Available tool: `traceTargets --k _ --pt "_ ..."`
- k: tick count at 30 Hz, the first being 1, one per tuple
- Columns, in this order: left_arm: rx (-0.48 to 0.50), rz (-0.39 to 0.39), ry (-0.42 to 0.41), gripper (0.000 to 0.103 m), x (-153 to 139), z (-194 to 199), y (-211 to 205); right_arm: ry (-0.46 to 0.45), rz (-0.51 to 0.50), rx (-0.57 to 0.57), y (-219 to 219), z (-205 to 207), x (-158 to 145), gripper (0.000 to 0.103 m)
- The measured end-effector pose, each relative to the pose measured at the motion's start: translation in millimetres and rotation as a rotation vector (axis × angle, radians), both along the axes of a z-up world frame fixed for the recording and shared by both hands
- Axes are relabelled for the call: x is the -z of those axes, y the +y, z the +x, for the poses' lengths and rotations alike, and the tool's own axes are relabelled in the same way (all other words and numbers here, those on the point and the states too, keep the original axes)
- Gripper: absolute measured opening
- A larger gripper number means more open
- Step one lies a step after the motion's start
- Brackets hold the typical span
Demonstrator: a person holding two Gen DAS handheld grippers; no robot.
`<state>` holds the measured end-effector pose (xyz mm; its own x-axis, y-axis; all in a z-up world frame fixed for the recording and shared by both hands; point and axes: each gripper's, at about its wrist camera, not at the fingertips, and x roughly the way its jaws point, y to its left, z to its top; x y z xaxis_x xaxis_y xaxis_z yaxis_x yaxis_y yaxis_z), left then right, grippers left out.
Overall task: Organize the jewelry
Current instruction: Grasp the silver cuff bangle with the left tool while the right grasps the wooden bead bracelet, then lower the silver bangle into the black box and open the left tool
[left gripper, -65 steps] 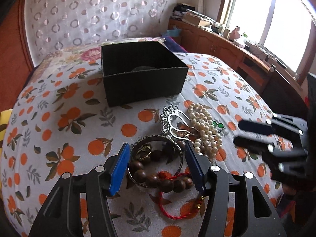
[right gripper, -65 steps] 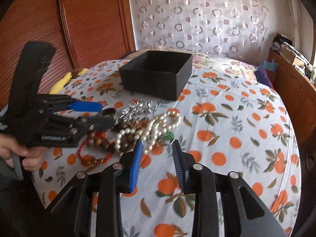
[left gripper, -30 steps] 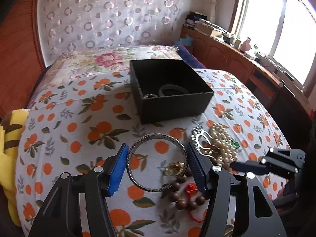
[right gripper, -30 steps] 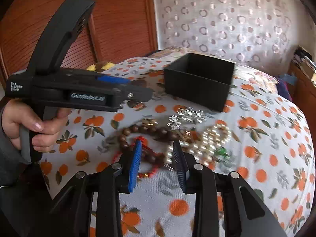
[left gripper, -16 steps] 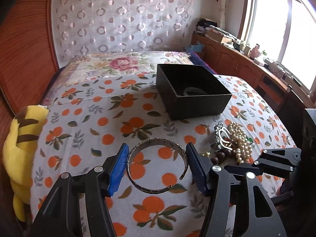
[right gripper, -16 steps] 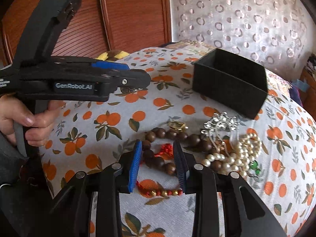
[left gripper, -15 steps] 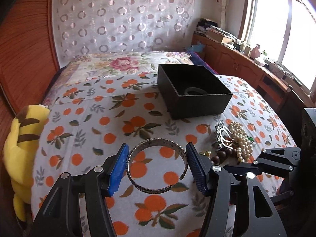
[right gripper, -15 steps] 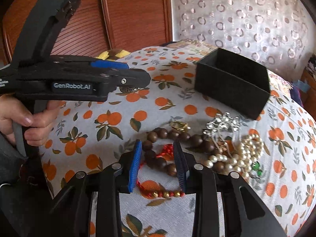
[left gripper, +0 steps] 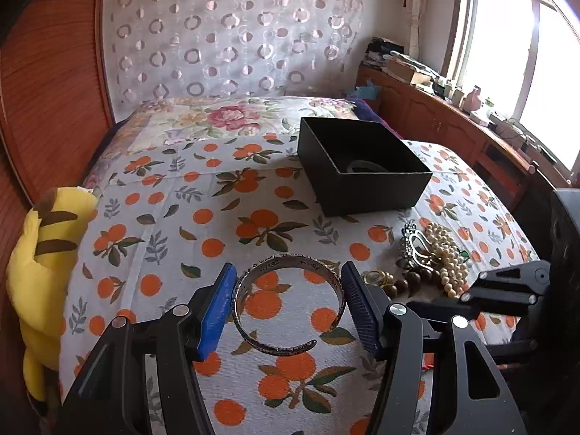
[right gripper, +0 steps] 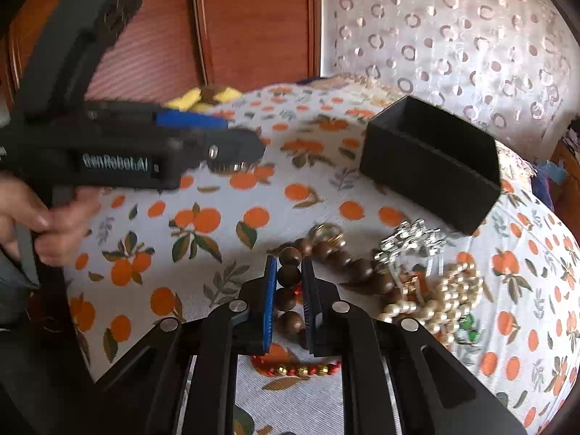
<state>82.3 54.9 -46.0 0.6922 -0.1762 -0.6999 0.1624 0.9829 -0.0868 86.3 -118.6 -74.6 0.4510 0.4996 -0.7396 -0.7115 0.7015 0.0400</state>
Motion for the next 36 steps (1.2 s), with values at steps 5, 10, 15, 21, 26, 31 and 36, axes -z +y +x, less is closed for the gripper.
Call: traceTargets --k 5,10,15,21,26,31,36 --pt "0.018 -0.001 -0.009 0.057 -3 -1 -9 -0.045 0.028 0.005 -13 -2 -22 0.015" --pt "0.034 -0.001 -0.018 0.057 -7 -2 -17 -0.093 0.085 0.058 -37 3 -51 0.015" --pt "0.042 0.001 -0.025 0.057 -11 -1 -22 -0.12 0.12 0.082 -54 8 -71 0.015" --pt "0.052 0.005 -0.038 0.057 -16 3 -28 -0.148 0.151 0.104 -67 11 -88 0.015" --pt "0.059 0.006 -0.047 0.057 -21 12 -33 -0.171 0.141 0.123 -72 17 -94 0.015" --pt "0.07 0.006 -0.057 0.057 -29 29 -41 -0.173 0.146 0.136 -79 26 -99 0.015" --pt "0.074 0.011 -0.063 0.057 -36 45 -50 -0.184 0.152 0.153 -87 35 -107 0.015"
